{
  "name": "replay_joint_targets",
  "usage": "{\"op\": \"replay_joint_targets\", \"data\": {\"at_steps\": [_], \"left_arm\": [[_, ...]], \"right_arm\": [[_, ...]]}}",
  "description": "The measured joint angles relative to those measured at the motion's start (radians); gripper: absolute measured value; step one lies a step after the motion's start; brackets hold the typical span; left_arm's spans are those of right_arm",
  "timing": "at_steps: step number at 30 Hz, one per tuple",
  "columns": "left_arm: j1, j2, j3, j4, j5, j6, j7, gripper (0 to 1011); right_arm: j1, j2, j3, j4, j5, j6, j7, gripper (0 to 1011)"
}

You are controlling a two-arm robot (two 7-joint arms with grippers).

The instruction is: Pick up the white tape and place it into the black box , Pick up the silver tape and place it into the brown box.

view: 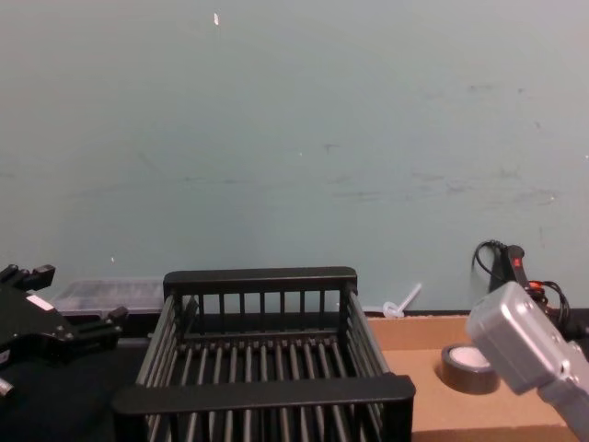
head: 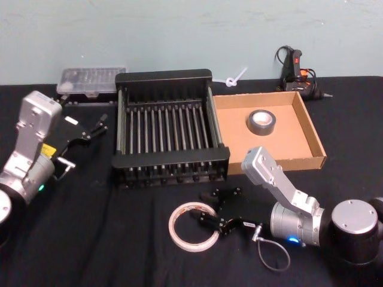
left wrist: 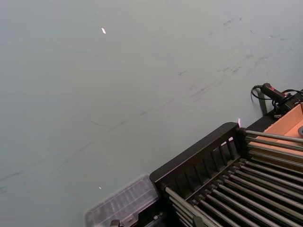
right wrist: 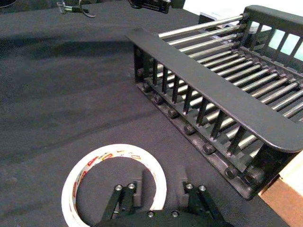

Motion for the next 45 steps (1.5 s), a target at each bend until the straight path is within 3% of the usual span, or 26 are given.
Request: {"op": "replay_joint_targets", "data": {"at_steps": [4,13,29,45], "left_arm": [[0.0,0.0,0.0,0.0,0.0,0.0,0.0,1001],[0.0,0.0,0.0,0.0,0.0,0.0,0.0,1001],[0.0,0.0,0.0,0.0,0.0,0.0,0.0,1001],[0.0,0.0,0.0,0.0,0.0,0.0,0.0,1001]], "right_arm": [[0.0,0.0,0.0,0.0,0.0,0.0,0.0,339],[0.0,0.0,0.0,0.0,0.0,-0.001,0.0,101],[0.0,0.006,0.001,-0.005,0.012,-0.011,0.016,92],[-0.006,0.072,0.019,-0.117,0.048,-0.068,0.053,92]]}}
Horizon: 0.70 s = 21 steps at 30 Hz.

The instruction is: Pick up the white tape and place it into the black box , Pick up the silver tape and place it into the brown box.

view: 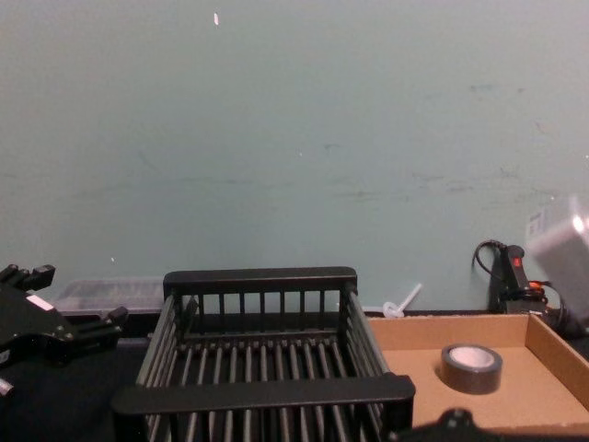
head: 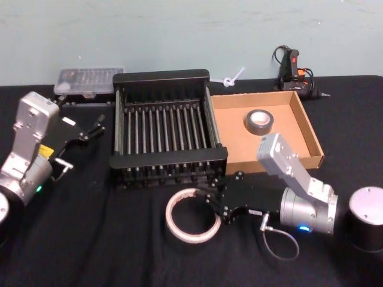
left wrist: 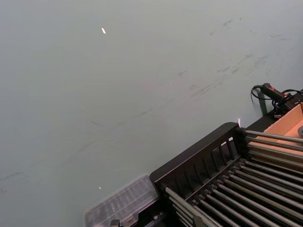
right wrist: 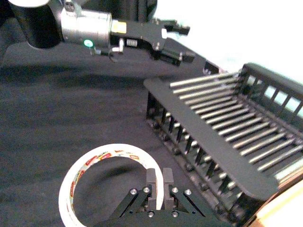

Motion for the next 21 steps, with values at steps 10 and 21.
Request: {"op": "replay_joint_targets", "data": {"at_steps": [10,21], "left_arm": [[0.0,0.0,0.0,0.0,0.0,0.0,0.0,1001],[0.0,0.0,0.0,0.0,0.0,0.0,0.0,1001]], "right_arm": [[0.017,0.021,0.019,-0.046,0.018,-0.032,0.005,92],[0.083,0.004,0.025,-0.025,0.024,-0.02,-0.004,92]]}}
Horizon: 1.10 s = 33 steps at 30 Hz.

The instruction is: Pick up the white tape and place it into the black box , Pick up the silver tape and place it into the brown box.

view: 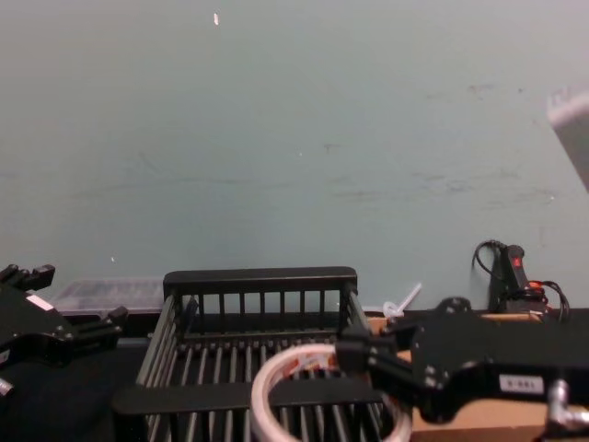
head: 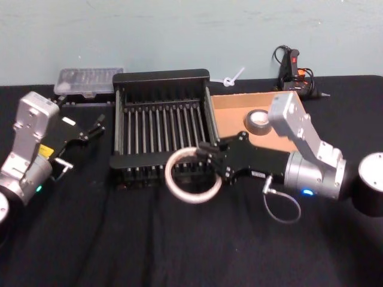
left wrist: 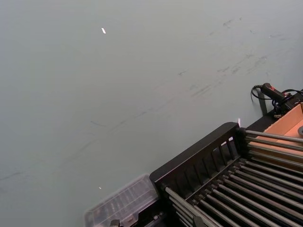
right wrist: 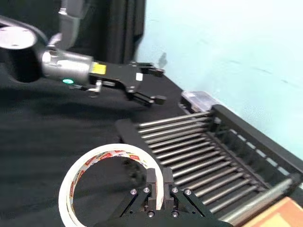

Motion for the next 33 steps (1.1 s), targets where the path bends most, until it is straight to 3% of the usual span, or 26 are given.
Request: {"op": "replay_joint_targets", "data": {"at_steps": [20,33], "left_arm": [[0.0,0.0,0.0,0.0,0.0,0.0,0.0,1001],[0.0,0.0,0.0,0.0,0.0,0.0,0.0,1001]], "right_arm": [[0.142,-0.104,0.014,0.179,-0.019,0.045,-0.066,92],[0.259,-0.205,0.012,0.352,-0.03,0.099,-0.09,92]]}}
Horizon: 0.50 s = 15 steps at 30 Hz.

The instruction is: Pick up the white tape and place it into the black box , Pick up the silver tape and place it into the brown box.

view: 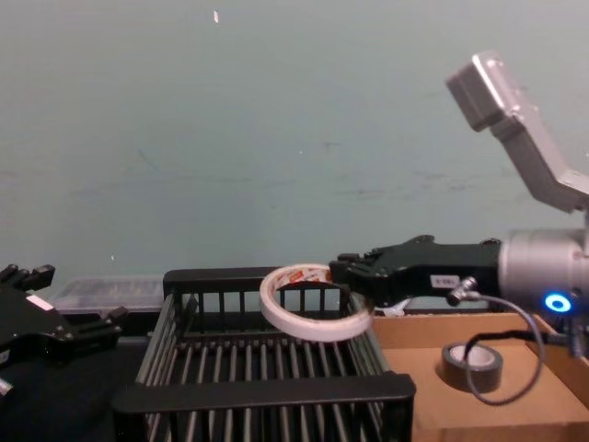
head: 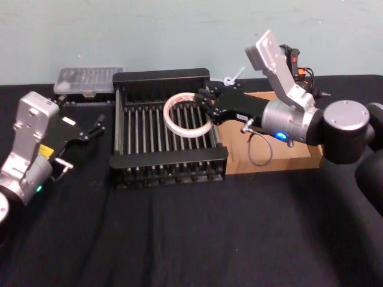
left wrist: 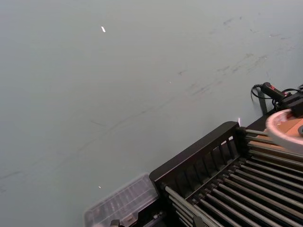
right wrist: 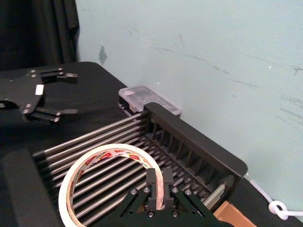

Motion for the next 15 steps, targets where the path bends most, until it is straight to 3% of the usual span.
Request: {"op": "replay_joint_targets", "data": {"at_steps": [5,15], "left_arm": [[0.0,0.0,0.0,0.0,0.0,0.0,0.0,1001],[0.0,0.0,0.0,0.0,0.0,0.0,0.0,1001]], "right_arm": [[0.046,-0.039,-0.008,0.077,-0.012,-0.002,0.0,92],[0.147,-0.136,-0.018,0.29,-0.05,-0.051,-0.004,92]]}}
